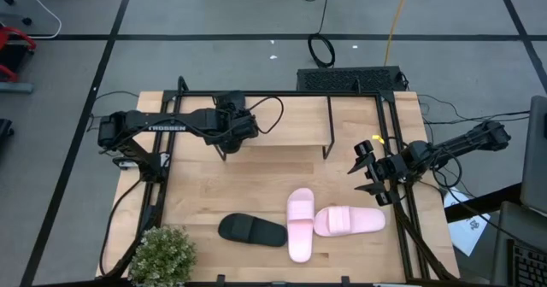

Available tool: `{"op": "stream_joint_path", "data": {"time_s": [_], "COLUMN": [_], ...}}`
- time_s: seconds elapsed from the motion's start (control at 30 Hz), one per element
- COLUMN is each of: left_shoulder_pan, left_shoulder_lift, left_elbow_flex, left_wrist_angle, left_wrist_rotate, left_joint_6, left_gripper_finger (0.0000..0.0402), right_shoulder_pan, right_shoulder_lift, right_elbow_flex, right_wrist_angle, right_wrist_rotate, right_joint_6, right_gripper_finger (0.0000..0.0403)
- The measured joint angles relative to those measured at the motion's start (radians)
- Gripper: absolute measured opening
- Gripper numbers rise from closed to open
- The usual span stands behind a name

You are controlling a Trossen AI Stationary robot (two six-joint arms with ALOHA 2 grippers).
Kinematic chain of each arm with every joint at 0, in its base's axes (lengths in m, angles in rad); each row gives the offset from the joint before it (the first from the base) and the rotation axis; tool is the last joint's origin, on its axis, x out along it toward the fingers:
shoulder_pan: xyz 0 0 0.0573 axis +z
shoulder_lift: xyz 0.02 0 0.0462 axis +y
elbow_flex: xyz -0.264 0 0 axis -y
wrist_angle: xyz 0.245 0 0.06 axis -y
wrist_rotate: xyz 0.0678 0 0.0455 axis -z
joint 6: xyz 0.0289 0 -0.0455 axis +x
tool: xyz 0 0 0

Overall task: Pick and place slides into the shelf
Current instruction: Put the left black slide on the shelf

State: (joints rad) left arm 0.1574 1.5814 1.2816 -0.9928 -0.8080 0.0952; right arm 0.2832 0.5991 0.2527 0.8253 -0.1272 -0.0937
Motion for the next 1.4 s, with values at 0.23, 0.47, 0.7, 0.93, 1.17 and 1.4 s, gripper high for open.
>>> {"op": "stream_joint_path", "data": {"time_s": [0.23,0.47,0.7,0.93,1.17,1.4], "left_shoulder_pan": [0.000,-0.004,-0.025,-0.037,-0.038,-0.038], "left_shoulder_lift": [0.000,-0.004,-0.004,-0.004,-0.005,-0.006], "left_elbow_flex": [0.000,0.000,0.022,0.026,0.027,0.027], "left_wrist_angle": [0.000,0.000,-0.016,-0.030,-0.049,-0.018], "left_wrist_rotate": [0.002,0.004,0.014,0.015,0.026,0.032], "left_joint_6": [0.000,-0.001,-0.003,-0.001,-0.029,-0.030], "left_gripper_finger": [0.0186,0.0187,0.0187,0.0187,0.0186,0.0186], "right_shoulder_pan": [0.000,0.000,0.000,0.000,0.000,0.000], "right_shoulder_lift": [0.000,0.000,0.000,0.000,0.000,0.000], "right_elbow_flex": [0.000,0.000,0.000,0.000,0.000,0.000], "right_wrist_angle": [0.000,0.000,-0.002,-0.004,-0.003,-0.003], "right_wrist_rotate": [0.000,0.000,0.000,0.000,0.000,0.000], "right_joint_6": [0.000,0.000,0.000,0.000,0.000,-0.005], "right_gripper_finger": [0.0192,0.0192,0.0192,0.0192,0.0192,0.0192]}}
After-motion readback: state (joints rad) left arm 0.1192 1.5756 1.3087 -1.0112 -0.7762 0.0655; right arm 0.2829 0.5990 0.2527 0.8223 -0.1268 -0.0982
